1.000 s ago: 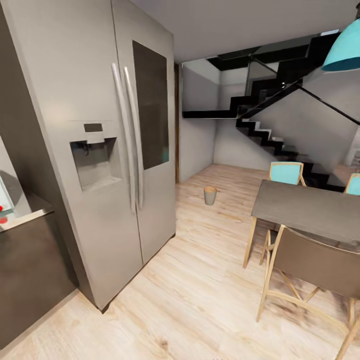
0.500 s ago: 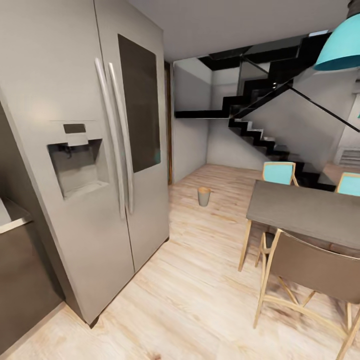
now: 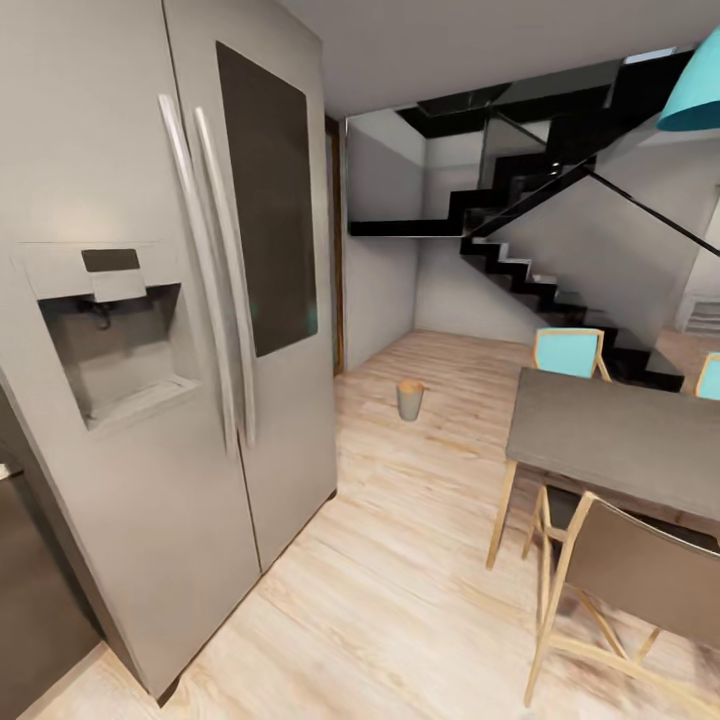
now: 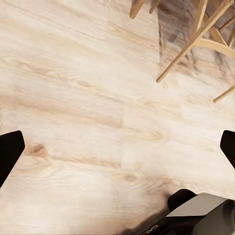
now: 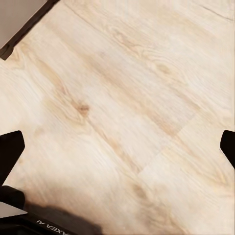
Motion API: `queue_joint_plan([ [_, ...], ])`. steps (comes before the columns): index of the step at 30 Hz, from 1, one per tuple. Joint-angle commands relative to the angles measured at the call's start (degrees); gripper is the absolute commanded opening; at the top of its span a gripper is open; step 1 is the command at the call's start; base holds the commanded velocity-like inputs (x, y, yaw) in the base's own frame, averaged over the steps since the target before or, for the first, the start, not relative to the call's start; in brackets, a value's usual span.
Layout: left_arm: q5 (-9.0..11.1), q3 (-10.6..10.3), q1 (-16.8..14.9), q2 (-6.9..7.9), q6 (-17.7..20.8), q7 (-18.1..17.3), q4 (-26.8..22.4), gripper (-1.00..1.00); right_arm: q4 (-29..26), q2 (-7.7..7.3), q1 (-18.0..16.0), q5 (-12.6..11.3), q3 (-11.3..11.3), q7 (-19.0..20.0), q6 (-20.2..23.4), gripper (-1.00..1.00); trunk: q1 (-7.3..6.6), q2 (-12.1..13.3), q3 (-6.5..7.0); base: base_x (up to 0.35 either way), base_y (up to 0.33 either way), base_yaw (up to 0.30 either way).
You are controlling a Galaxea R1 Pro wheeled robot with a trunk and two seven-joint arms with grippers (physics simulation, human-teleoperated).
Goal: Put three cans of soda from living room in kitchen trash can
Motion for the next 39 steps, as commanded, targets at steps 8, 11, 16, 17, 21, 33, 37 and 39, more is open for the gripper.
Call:
queue_joint_plan([
  [8, 0.04, 0.0, 0.0, 0.0, 0.0, 0.0, 0.0, 1.0, 0.0, 0.0, 0.0, 0.0, 0.0, 0.0, 0.0, 1.0, 0.0, 0.0, 0.0, 0.331, 0.0, -0.007],
  [11, 0.05, 0.0, 0.0, -0.02, 0.0, 0.0, 0.0, 1.0, 0.04, 0.0, 0.0, 0.0, 0.0, 0.0, 0.0, 1.0, 0.0, 0.0, 0.0, 0.126, 0.0, -0.15],
  [16, 0.05, 0.0, 0.0, 0.0, 0.0, 0.0, 0.0, 1.0, 0.08, 0.0, 0.0, 0.0, 0.0, 0.0, 0.0, 1.0, 0.0, 0.0, 0.0, 0.033, 0.0, -0.234],
  [17, 0.04, 0.0, 0.0, 0.0, 0.0, 0.0, 0.0, 1.0, 0.08, 0.0, 0.0, 0.0, 0.0, 0.0, 0.0, 1.0, 0.0, 0.0, 0.0, 0.008, 0.0, -0.257],
  [21, 0.03, 0.0, 0.0, 0.0, 0.0, 0.0, 0.0, 1.0, 0.09, 0.0, 0.0, 0.0, 0.0, 0.0, 0.0, 1.0, 0.0, 0.0, 0.0, 0.004, 0.0, -0.26],
  [33, 0.07, 0.0, 0.0, 0.0, 0.0, 0.0, 0.0, 1.0, 0.09, 0.0, 0.0, 0.0, 0.0, 0.0, 0.0, 1.0, 0.0, 0.0, 0.0, 0.031, 0.0, -0.21],
  [37, 0.07, 0.0, 0.0, 0.0, 0.0, 0.0, 0.0, 1.0, 0.09, 0.0, 0.0, 0.0, 0.0, 0.0, 0.0, 1.0, 0.0, 0.0, 0.0, 0.273, 0.0, -0.03],
  [39, 0.07, 0.0, 0.0, 0.0, 0.0, 0.0, 0.0, 1.0, 0.09, 0.0, 0.0, 0.0, 0.0, 0.0, 0.0, 1.0, 0.0, 0.0, 0.0, 0.321, 0.0, -0.009],
])
